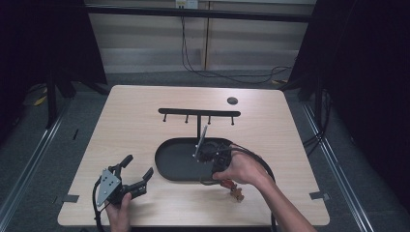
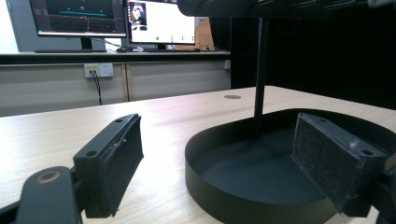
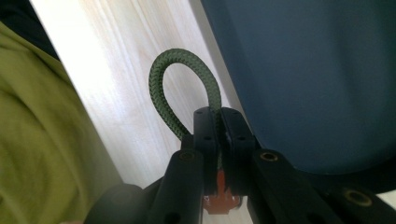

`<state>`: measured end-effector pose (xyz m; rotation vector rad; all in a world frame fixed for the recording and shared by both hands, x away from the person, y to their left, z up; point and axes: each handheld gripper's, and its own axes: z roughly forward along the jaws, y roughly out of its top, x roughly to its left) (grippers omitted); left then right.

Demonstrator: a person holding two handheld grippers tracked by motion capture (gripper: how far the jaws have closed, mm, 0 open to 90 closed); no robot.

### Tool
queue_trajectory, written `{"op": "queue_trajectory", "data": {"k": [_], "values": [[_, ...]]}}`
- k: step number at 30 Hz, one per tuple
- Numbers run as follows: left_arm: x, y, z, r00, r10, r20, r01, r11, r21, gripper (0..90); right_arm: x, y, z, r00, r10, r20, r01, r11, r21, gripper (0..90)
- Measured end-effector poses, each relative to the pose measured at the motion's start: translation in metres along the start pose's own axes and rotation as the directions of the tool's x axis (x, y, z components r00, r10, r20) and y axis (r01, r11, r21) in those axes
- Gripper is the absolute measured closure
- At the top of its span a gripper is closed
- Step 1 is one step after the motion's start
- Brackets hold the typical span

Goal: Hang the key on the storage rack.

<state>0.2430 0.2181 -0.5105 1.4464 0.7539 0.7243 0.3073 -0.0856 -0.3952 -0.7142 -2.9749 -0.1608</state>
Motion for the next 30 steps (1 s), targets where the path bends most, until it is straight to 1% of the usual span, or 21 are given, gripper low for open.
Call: {"op": "queue_trajectory", "data": {"k": [1,3,7,9,11,12,13,14,16,18,19,20,22,26,27,30], "values": [[0.0,0.0,0.0,1.0,-0.001,0.0,0.001,1.0,0.0,15.9,0.0,0.0,-0.004,1.0,0.001,-0.009,-0.001,1.0,-0.002,86.1],[0.0,0.0,0.0,1.0,0.0,0.0,0.0,1.0,0.0,15.9,0.0,0.002,-0.011,1.0,-0.004,0.001,0.004,1.0,-0.003,86.1],[0.0,0.0,0.0,1.0,0.0,0.0,0.0,1.0,0.0,15.9,0.0,0.005,-0.027,0.9999,-0.01,0.005,0.01,1.0,-0.006,86.0],[0.0,0.0,0.0,1.0,0.0,0.0,0.0,1.0,0.0,15.9,-0.002,0.005,-0.03,0.9999,-0.014,0.004,0.014,1.0,-0.005,86.1],[0.0,0.0,0.0,1.0,0.0,0.001,0.0,1.0,0.0,15.9,-0.007,0.002,-0.037,1.0,0.004,0.007,-0.003,1.0,-0.018,86.1],[0.0,0.0,0.0,1.0,0.0,0.0,0.0,1.0,0.0,15.9,-0.007,0.002,-0.037,1.0,0.004,0.007,-0.003,1.0,-0.018,86.1],[0.0,0.0,0.0,1.0,0.0,0.0,0.0,1.0,0.0,15.9,-0.01,0.0,-0.041,0.9999,0.011,0.007,-0.011,0.999,-0.037,86.1],[0.0,0.0,0.0,1.0,0.0,0.001,0.0,1.0,0.0,15.9,-0.01,-0.001,-0.044,0.9999,0.014,0.007,-0.014,0.999,-0.034,86.0],[0.0,0.0,0.0,1.0,0.0,0.001,0.0,1.0,0.0,15.9,-0.012,-0.003,-0.048,0.9998,0.016,0.007,-0.015,0.998,-0.053,86.1],[0.0,0.0,0.0,1.0,0.0,0.001,0.0,1.0,0.0,15.9,-0.013,-0.005,-0.053,0.9998,0.02,0.008,-0.02,0.999,-0.048,86.0],[0.0,0.0,0.0,1.0,0.0,0.001,0.0,1.0,0.001,15.9,-0.013,-0.005,-0.056,0.9998,0.018,0.012,-0.017,0.999,-0.05,86.1],[0.0,0.0,0.0,1.0,-0.001,0.002,0.001,1.0,-0.001,15.9,-0.014,-0.005,-0.059,0.9998,0.013,0.013,-0.012,0.998,-0.064,86.0],[0.0,0.0,0.0,1.0,-0.001,0.002,0.001,1.0,-0.001,15.9,-0.015,-0.005,-0.064,0.9999,-0.003,0.012,0.003,0.998,-0.061,86.0],[0.0,0.0,0.0,1.0,-0.001,0.001,0.001,1.0,0.0,15.9,-0.018,-0.001,-0.073,0.9999,-0.001,0.016,0.002,0.998,-0.07,86.0],[0.0,0.0,0.0,1.0,0.0,0.001,0.0,1.0,0.001,15.9,-0.02,0.001,-0.077,0.9999,-0.003,0.016,0.004,0.997,-0.081,86.0],[0.0,0.0,0.0,1.0,-0.001,0.002,0.001,1.0,-0.001,15.9,-0.021,0.004,-0.08,0.9998,-0.005,0.019,0.007,0.996,-0.089,86.0]]}}
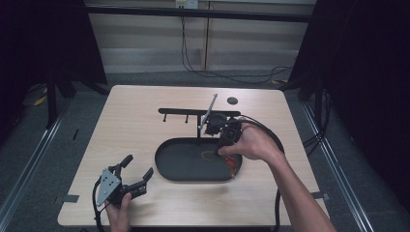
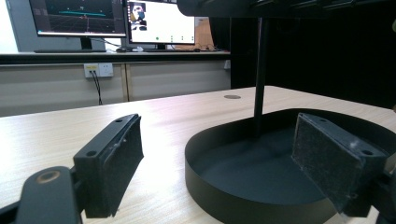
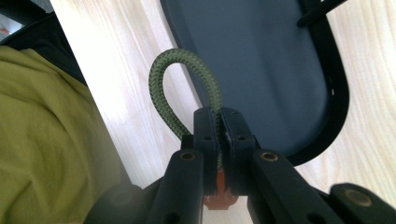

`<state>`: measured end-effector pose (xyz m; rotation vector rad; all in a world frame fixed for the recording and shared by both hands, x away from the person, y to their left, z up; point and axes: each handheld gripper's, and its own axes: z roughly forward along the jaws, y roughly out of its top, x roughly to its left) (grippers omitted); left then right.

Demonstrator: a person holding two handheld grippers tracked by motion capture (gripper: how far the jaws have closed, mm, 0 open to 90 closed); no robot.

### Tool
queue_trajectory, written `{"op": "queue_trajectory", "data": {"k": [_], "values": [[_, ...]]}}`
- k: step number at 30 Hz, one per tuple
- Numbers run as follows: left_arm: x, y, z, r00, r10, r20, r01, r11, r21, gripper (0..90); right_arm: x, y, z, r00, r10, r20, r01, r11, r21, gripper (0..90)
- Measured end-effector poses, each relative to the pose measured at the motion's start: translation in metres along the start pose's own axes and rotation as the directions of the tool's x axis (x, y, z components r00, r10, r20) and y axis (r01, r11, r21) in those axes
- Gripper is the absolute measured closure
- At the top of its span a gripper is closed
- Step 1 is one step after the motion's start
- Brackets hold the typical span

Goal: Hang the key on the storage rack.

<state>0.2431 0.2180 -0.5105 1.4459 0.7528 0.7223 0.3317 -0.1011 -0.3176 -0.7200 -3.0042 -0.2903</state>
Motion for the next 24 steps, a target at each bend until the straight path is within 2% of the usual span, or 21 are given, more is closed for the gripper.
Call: {"op": "queue_trajectory", "data": {"k": [3,6,18,24], "values": [[0.0,0.0,0.0,1.0,0.001,-0.001,-0.001,1.0,0.001,15.9,-0.001,0.004,-0.003,1.0,-0.009,0.001,0.009,1.0,-0.007,86.0],[0.0,0.0,0.0,1.0,0.001,0.0,-0.001,1.0,0.001,15.9,-0.002,0.009,-0.006,0.9999,-0.012,0.011,0.012,1.0,0.01,86.0],[0.0,0.0,0.0,1.0,0.001,0.001,-0.001,1.0,0.001,15.9,-0.014,0.025,-0.026,0.9993,-0.022,0.03,0.023,0.999,-0.031,86.0],[0.0,0.0,0.0,1.0,0.001,0.001,-0.001,1.0,0.001,15.9,-0.022,0.031,-0.033,0.9992,0.0,0.04,0.002,0.999,-0.053,86.0]]}}
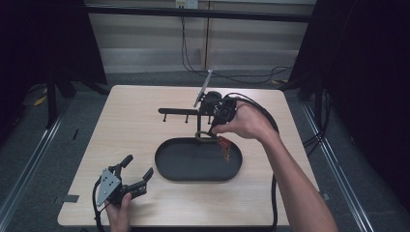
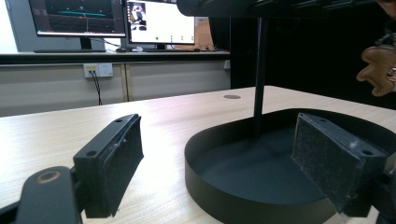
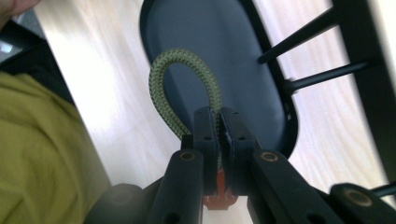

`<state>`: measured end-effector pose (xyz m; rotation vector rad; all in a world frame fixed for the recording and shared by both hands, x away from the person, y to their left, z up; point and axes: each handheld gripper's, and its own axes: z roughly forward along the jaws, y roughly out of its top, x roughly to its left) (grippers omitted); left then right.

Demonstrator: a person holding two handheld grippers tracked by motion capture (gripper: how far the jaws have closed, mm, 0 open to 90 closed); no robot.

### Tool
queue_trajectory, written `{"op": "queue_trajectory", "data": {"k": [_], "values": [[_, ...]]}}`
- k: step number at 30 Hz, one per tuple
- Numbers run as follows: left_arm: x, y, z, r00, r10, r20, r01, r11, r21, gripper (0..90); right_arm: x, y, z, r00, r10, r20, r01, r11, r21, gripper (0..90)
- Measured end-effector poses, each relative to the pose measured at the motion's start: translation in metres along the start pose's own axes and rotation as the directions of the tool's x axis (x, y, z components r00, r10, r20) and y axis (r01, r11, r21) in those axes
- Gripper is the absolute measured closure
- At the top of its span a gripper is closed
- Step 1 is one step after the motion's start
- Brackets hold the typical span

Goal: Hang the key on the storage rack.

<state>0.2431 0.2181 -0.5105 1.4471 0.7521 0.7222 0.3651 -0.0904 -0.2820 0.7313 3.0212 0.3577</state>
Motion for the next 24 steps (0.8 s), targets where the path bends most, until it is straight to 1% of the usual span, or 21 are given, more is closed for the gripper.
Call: {"op": "queue_trajectory", "data": {"k": [1,2,4,8,10,14,17,18,20,22,24], "values": [[0.0,0.0,0.0,1.0,0.0,0.0,0.0,1.0,0.0,15.9,-0.002,0.0,-0.001,1.0,0.003,0.003,-0.003,1.0,-0.006,86.0],[0.0,0.0,0.0,1.0,0.0,0.0,0.0,1.0,0.0,15.9,-0.006,0.001,-0.004,0.9998,0.016,0.008,-0.015,1.0,-0.011,86.0],[0.0,0.0,0.0,1.0,0.0,0.0,0.0,1.0,0.0,15.9,-0.008,0.002,-0.005,0.9995,0.027,0.014,-0.027,1.0,-0.01,86.0],[0.0,0.0,0.0,1.0,0.0,0.0,0.0,1.0,0.0,15.9,-0.012,0.004,-0.006,0.9994,0.029,0.018,-0.028,1.0,-0.012,86.0],[0.0,0.0,0.0,1.0,0.0,0.001,0.0,1.0,0.0,15.9,-0.014,0.005,-0.009,0.9992,0.033,0.023,-0.032,0.999,-0.028,86.0],[0.0,0.0,0.0,1.0,-0.003,0.005,0.003,1.0,-0.002,15.9,-0.018,0.006,-0.013,0.9987,0.045,0.023,-0.044,0.998,-0.041,86.0],[0.0,0.0,0.0,1.0,-0.002,0.004,0.002,1.0,0.005,15.9,-0.023,0.007,-0.011,0.9983,0.05,0.028,-0.049,0.998,-0.038,86.0],[-0.001,0.0,0.001,0.9999,-0.01,0.002,0.01,0.9999,-0.008,15.9,-0.025,0.008,-0.011,0.9982,0.054,0.026,-0.053,0.998,-0.039,86.0],[-0.001,0.0,0.0,0.9999,-0.01,0.003,0.01,0.9999,-0.008,15.9,-0.028,0.009,-0.009,0.9979,0.058,0.029,-0.057,0.998,-0.041,85.9],[-0.001,0.0,0.001,0.9999,-0.01,0.003,0.01,0.9999,-0.008,15.9,-0.029,0.01,-0.008,0.9978,0.061,0.024,-0.06,0.996,-0.065,85.9],[-0.001,0.0,0.001,0.9999,-0.01,0.003,0.01,0.9999,-0.008,15.9,-0.029,0.012,-0.006,0.9978,0.059,0.03,-0.057,0.997,-0.055,85.9]]}}
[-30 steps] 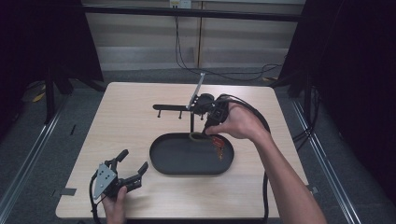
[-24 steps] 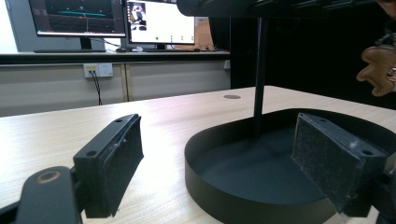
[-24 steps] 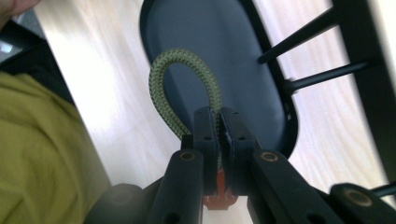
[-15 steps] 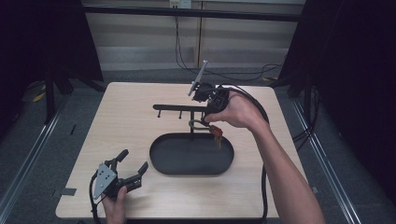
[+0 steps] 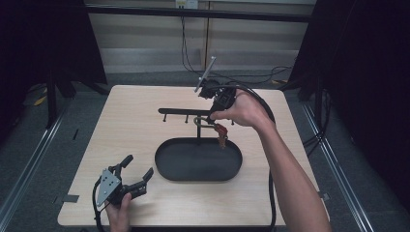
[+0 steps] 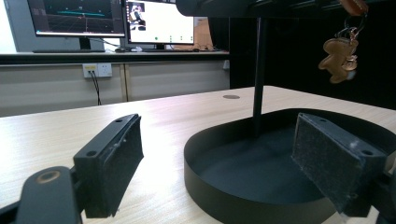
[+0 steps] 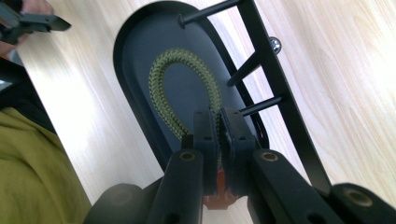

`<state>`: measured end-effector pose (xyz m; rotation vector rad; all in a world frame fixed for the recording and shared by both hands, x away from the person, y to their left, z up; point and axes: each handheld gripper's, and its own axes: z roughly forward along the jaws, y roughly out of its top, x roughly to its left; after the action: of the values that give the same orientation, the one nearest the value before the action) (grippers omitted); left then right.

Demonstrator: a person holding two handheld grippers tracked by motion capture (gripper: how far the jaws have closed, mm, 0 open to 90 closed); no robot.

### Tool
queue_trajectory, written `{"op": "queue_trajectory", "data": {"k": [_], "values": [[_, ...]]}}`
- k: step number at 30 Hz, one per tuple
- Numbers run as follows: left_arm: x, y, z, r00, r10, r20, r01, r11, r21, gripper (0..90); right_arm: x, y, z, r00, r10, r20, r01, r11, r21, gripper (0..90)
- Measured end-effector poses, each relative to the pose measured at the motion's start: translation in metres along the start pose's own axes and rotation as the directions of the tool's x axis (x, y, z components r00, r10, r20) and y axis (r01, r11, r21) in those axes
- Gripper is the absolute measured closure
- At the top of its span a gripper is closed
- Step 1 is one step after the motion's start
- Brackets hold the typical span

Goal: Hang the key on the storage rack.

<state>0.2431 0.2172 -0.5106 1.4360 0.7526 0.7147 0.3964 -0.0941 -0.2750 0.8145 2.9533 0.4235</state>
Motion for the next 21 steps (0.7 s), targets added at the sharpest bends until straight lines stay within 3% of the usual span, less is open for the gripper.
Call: {"op": "queue_trajectory", "data": {"k": [5,21], "values": [[0.0,0.0,0.0001,1.0,-0.001,0.0,0.001,1.0,-0.001,15.9,-0.0027,0.0045,0.0054,0.9999,0.009,-0.009,-0.009,1.0,0.008,85.9],[0.0004,0.0,-0.0003,1.0,0.004,0.003,-0.004,1.0,0.003,15.9,-0.009,0.0097,0.0091,0.9994,0.021,0.026,-0.021,1.0,0.013,84.1]]}}
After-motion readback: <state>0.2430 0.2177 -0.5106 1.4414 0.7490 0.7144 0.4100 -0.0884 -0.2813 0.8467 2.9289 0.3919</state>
